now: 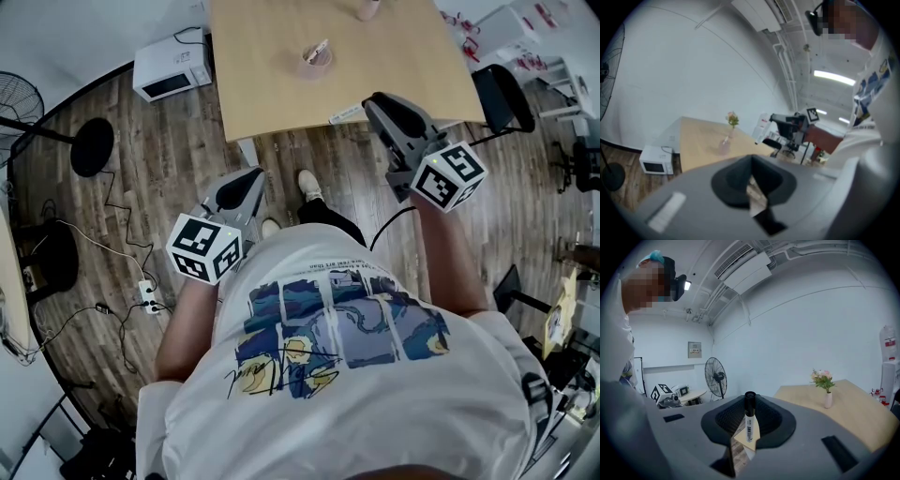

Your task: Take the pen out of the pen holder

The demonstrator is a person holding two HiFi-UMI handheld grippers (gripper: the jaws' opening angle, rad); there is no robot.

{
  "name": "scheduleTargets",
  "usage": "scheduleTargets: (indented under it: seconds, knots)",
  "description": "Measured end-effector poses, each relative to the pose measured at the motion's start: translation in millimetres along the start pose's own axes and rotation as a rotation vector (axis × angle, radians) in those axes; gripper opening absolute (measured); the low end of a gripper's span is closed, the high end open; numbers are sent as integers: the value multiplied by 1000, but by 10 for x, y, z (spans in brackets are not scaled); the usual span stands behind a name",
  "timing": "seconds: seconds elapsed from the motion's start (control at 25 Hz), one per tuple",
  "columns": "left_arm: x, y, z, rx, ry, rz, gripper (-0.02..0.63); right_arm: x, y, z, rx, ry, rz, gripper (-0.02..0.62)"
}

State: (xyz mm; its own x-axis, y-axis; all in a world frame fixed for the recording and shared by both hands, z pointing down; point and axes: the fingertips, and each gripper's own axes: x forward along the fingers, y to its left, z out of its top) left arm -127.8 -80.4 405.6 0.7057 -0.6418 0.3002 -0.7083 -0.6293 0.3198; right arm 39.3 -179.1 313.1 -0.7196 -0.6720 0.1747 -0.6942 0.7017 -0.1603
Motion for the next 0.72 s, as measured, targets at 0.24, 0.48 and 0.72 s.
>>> scheduleTargets:
  seconds: [0.24,0.48,0.72]
  knots:
    - [32,17,11,1,3,-3,8,10,-36,-7,-6,9,-2,60]
    - [85,44,66,6,1,-12,8,50,-85,24,-13,12,-2,60]
    - [163,30,75,13,7,-14,8,46,-148,16,-10,24,1,60]
